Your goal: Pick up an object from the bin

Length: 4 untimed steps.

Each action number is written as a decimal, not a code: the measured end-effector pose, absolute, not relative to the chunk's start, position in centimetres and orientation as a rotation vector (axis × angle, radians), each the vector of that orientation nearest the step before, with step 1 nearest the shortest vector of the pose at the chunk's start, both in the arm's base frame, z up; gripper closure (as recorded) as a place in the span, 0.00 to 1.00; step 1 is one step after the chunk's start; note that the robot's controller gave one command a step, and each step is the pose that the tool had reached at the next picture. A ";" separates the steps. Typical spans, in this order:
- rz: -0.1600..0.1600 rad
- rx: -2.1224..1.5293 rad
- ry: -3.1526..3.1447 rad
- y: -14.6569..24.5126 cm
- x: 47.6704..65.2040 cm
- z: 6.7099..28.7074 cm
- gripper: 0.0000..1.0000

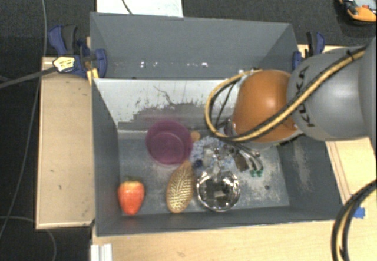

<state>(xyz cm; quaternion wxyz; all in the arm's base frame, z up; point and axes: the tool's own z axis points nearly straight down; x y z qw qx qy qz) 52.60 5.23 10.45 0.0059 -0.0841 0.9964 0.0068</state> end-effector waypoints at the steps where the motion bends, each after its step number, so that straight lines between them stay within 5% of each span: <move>1: 0.022 -0.260 3.119 5.2 52.6 10.4 1.00; 2: 0.017 -0.796 3.012 3.8 51.5 7.6 1.00; 3: 0.018 -0.852 3.004 -0.4 49.2 8.0 1.00; 4: 0.018 -0.851 3.005 -0.4 49.2 8.0 1.00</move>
Offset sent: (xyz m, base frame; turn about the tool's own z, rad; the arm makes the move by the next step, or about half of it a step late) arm -0.0165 -0.0169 -0.0345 -0.3794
